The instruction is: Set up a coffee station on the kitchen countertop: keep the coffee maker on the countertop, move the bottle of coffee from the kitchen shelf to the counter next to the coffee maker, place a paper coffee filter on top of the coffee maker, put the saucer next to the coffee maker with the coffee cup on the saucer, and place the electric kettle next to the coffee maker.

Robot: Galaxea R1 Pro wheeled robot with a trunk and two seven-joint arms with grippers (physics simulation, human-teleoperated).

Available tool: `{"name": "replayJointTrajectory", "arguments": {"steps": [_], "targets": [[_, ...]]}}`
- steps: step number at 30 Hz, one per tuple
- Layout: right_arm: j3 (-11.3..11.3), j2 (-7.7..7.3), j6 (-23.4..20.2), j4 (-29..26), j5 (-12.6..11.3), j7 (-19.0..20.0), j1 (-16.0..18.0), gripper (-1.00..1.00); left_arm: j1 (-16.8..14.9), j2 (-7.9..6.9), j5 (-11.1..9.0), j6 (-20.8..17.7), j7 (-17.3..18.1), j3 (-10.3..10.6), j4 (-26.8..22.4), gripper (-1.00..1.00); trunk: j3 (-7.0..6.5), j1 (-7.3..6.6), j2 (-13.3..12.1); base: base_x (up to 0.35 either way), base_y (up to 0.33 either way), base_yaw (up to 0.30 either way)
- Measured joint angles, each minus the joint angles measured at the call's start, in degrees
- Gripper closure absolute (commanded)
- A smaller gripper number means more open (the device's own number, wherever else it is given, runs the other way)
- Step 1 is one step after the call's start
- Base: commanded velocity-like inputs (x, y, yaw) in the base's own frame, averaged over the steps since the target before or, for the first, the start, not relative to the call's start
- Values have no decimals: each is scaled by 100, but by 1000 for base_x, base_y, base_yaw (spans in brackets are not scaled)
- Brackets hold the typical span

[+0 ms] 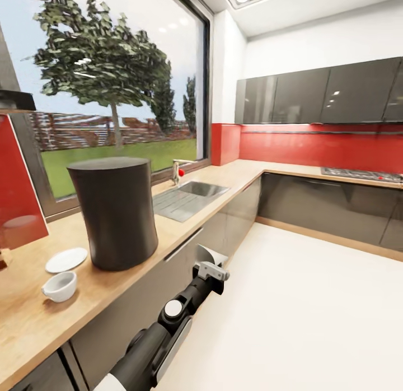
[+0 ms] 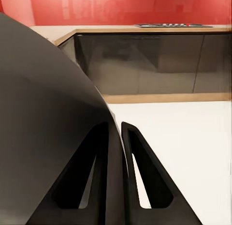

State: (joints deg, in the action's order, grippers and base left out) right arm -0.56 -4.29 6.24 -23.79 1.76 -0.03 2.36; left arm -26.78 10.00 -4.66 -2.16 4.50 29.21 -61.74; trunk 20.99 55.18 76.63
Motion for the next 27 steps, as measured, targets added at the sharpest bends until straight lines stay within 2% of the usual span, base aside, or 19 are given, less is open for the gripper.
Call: {"name": "replayJointTrajectory", "arguments": {"steps": [13,27], "targets": [[0,0,0,0,2,0,-2,-100,0,0,1,0,0,0,0,100,0,1,0,271,-189,-272],[0,-34,1,1,7,-5,2,-100,1,-1,-1,0,-7,4,-2,100,0,0,0,256,-207,-24]]}}
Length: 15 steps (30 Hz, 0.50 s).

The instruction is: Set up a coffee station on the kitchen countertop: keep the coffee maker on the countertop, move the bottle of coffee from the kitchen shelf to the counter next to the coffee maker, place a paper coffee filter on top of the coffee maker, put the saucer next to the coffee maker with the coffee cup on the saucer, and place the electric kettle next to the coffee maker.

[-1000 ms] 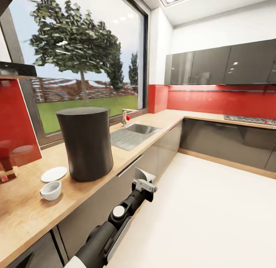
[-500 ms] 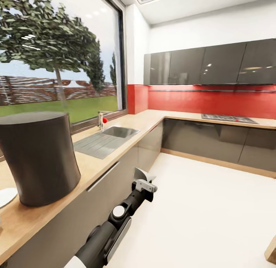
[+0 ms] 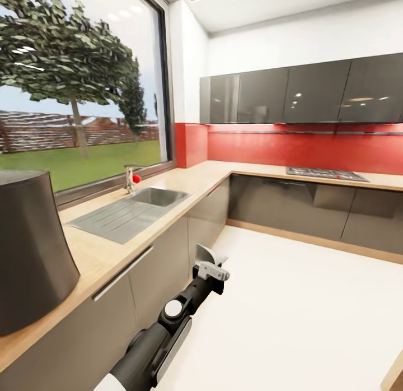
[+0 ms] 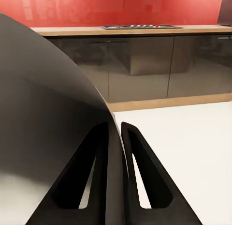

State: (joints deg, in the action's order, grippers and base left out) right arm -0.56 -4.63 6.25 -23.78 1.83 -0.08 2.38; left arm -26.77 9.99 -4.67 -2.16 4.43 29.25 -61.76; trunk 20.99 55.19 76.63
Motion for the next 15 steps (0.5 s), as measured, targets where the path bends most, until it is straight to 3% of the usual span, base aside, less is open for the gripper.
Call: {"name": "replayJointTrajectory", "arguments": {"steps": [15], "targets": [[-8,-1,0,0,0,0,-3,-100,0,0,3,0,0,0,0,100,0,0,0,255,-208,0]]}}
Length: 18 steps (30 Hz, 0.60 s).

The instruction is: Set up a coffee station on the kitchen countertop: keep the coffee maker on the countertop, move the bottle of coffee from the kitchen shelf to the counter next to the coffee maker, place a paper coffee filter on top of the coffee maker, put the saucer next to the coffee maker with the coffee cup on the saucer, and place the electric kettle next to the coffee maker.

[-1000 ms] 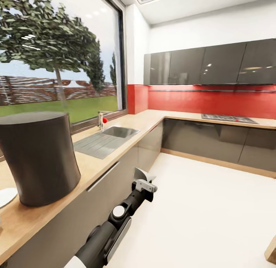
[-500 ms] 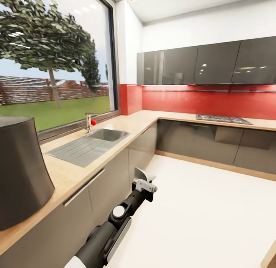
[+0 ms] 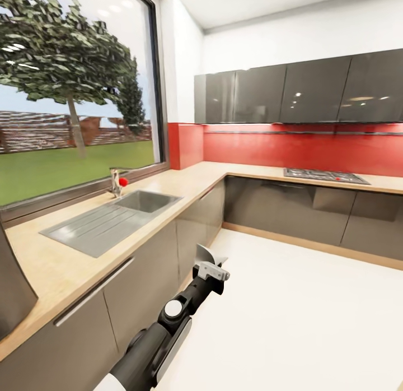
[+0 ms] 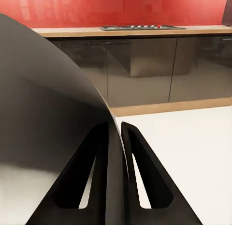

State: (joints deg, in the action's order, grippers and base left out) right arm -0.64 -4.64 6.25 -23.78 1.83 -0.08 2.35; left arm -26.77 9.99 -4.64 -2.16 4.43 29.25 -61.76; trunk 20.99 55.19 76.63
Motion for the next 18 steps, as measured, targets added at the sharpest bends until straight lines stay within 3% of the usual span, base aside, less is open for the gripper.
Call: {"name": "replayJointTrajectory", "arguments": {"steps": [18], "targets": [[3,0,2,1,0,0,4,-100,0,0,-2,0,-1,-4,-1,100,0,0,0,249,-211,15]]}}
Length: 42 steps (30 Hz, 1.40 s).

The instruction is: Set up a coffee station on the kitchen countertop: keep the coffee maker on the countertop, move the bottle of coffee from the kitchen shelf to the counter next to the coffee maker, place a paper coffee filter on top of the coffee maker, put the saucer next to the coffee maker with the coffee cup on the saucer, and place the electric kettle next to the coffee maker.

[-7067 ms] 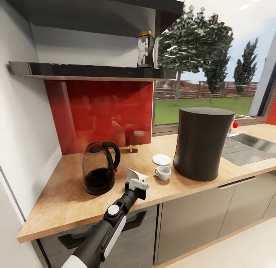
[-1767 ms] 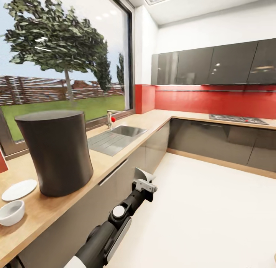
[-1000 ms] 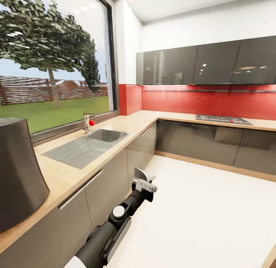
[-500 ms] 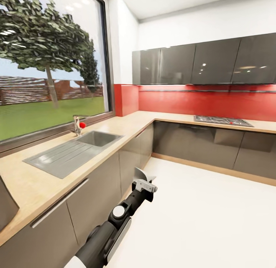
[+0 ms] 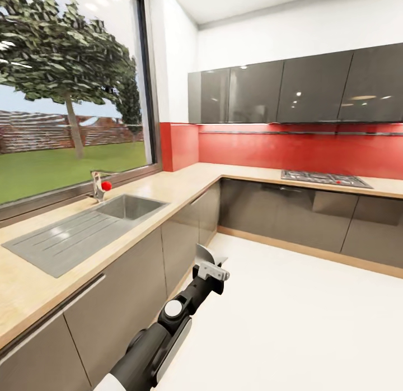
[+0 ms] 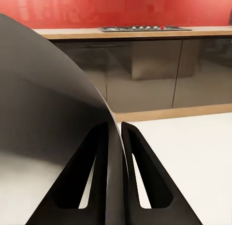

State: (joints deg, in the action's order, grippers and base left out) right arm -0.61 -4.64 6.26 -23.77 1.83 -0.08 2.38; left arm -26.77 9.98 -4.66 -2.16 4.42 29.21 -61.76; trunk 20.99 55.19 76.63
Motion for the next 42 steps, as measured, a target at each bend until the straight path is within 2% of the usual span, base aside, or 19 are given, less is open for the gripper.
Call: {"name": "replayJointTrajectory", "arguments": {"steps": [14,23,42], "targets": [[-3,0,9,3,0,-9,-2,-100,0,0,0,0,8,-3,-1,100,0,3,0,80,-81,237],[-3,0,0,0,0,-6,-2,-100,0,0,-2,0,8,-2,0,100,0,4,0,-111,-87,90],[-3,0,7,3,5,-16,0,-100,0,0,-1,0,6,-3,-1,100,0,2,0,-2,-12,255]]}}
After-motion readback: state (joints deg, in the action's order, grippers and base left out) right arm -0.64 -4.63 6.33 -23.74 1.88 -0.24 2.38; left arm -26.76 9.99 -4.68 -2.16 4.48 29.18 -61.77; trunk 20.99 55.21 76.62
